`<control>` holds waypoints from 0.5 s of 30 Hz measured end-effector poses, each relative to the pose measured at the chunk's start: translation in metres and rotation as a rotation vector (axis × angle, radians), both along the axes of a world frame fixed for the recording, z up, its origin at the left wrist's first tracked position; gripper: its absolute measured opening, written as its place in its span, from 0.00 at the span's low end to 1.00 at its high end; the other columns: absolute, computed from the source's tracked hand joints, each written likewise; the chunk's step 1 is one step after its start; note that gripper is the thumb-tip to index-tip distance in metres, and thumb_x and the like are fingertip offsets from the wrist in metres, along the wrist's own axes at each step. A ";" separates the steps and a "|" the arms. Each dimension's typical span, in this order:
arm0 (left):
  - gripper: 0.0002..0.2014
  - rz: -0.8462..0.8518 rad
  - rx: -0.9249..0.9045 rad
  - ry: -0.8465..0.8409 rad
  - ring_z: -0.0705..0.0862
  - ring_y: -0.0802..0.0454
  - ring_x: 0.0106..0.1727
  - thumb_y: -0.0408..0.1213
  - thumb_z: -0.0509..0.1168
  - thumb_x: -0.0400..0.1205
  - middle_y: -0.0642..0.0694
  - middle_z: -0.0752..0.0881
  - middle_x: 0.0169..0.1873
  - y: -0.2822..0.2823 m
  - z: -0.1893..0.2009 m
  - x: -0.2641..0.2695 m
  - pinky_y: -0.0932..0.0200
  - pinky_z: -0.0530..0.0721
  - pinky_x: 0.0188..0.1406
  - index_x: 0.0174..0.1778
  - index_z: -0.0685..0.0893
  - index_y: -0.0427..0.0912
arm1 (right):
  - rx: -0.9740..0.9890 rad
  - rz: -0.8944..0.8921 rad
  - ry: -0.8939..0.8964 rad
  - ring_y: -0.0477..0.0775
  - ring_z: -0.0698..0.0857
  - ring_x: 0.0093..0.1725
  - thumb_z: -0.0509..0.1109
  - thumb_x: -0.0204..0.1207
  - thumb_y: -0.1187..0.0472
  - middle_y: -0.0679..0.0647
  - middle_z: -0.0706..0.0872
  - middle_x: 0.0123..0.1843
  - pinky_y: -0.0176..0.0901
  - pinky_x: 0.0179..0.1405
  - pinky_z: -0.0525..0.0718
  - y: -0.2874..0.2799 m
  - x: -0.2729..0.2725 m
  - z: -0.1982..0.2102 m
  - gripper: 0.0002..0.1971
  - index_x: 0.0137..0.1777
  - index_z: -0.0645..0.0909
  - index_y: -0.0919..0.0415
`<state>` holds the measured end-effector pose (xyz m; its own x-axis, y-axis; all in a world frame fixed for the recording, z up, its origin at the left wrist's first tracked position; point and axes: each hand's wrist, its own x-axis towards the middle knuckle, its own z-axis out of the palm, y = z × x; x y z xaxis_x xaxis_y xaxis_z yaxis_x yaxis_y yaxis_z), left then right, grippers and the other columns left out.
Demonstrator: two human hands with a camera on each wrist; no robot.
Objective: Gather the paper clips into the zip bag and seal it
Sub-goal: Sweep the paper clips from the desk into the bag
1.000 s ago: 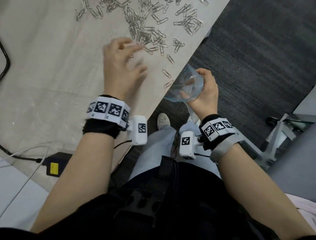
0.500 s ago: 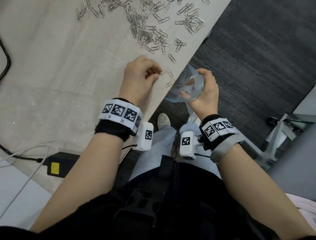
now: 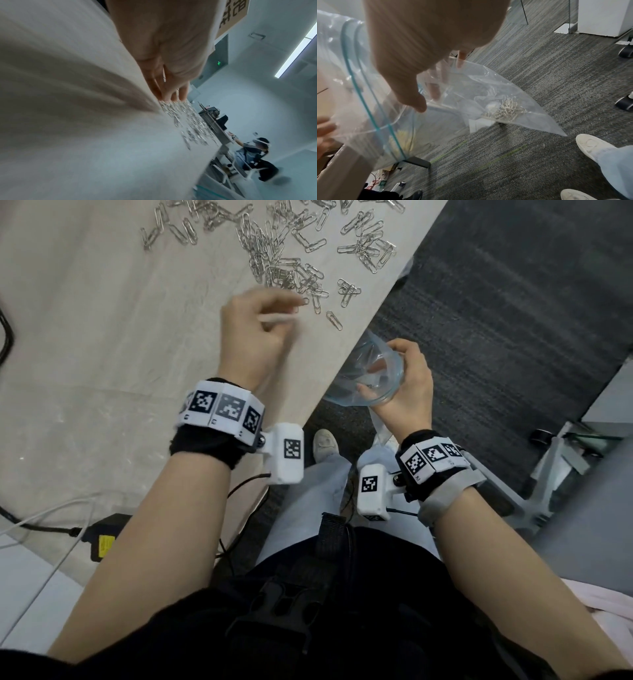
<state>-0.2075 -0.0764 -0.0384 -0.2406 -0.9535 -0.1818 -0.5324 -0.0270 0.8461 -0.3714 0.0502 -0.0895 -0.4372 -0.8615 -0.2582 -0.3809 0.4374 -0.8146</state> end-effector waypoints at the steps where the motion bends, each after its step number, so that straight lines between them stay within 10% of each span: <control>1: 0.15 0.072 -0.059 -0.026 0.85 0.59 0.51 0.25 0.67 0.73 0.48 0.86 0.51 -0.006 -0.002 0.006 0.70 0.84 0.48 0.52 0.87 0.46 | 0.003 -0.002 -0.002 0.58 0.81 0.59 0.72 0.58 0.38 0.56 0.88 0.55 0.62 0.65 0.78 0.000 -0.001 0.000 0.34 0.62 0.75 0.56; 7: 0.28 0.121 -0.077 -0.397 0.51 0.40 0.81 0.41 0.65 0.77 0.38 0.58 0.78 -0.044 -0.010 0.028 0.51 0.56 0.79 0.74 0.68 0.46 | -0.002 -0.053 -0.020 0.59 0.83 0.58 0.74 0.57 0.38 0.55 0.88 0.53 0.62 0.64 0.79 -0.006 -0.006 -0.001 0.26 0.54 0.68 0.34; 15: 0.44 0.145 0.068 -0.593 0.34 0.36 0.81 0.60 0.63 0.76 0.36 0.37 0.81 -0.092 -0.012 0.027 0.35 0.39 0.78 0.82 0.47 0.48 | -0.023 -0.105 0.004 0.63 0.85 0.56 0.77 0.57 0.37 0.56 0.87 0.54 0.67 0.62 0.81 -0.018 -0.018 -0.009 0.26 0.52 0.67 0.28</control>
